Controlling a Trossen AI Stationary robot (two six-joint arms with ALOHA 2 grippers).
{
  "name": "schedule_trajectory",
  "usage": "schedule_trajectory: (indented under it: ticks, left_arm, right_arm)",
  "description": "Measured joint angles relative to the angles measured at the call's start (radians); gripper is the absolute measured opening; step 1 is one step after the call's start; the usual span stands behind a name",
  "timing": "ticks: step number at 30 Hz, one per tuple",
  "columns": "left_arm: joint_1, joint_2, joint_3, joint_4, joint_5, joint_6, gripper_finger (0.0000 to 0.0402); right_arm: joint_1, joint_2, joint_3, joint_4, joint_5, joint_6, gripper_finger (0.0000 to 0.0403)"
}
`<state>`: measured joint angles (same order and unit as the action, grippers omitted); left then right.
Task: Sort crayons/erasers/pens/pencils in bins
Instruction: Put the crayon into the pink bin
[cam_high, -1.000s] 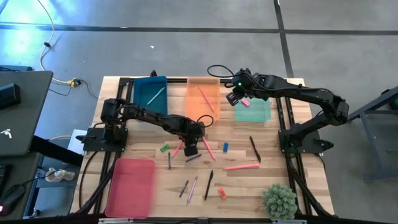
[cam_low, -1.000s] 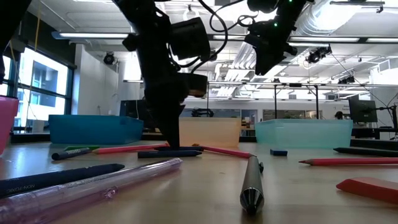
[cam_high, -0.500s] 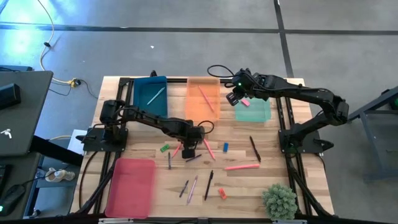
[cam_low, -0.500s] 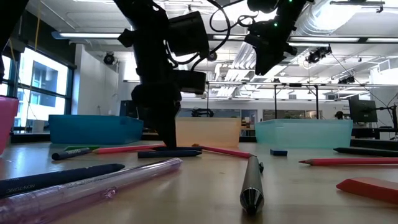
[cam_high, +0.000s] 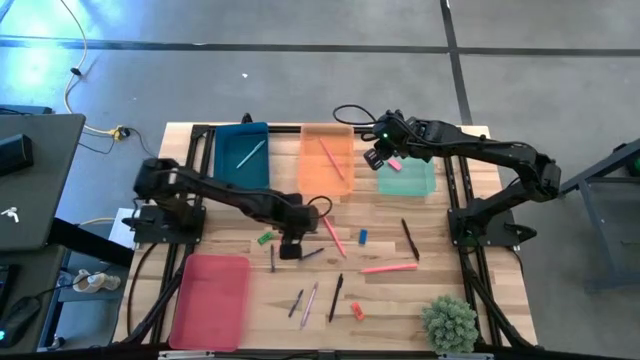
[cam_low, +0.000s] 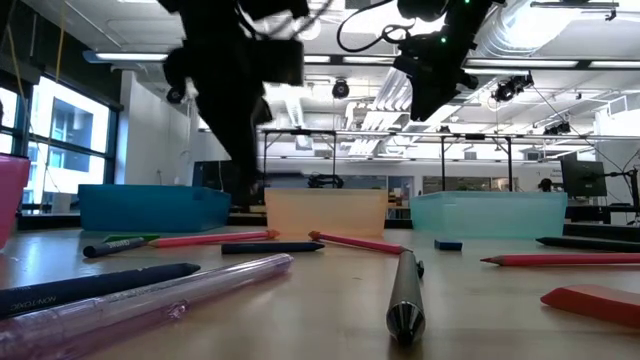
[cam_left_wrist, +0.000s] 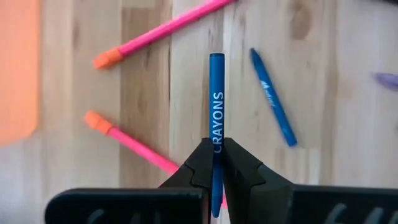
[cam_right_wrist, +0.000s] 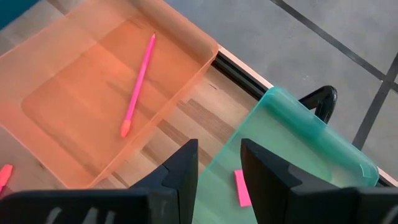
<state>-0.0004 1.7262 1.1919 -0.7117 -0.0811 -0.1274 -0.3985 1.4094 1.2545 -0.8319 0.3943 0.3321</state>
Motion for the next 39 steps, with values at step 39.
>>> schedule_trajectory:
  ticks: [39]
  left_arm:
    - [-0.913, -0.365, -0.246, -0.354, -0.057, -1.518, 0.0003]
  right_arm:
    - [0.002, 0.003, 0.000, -0.050, -0.013, -0.019, 0.0114]
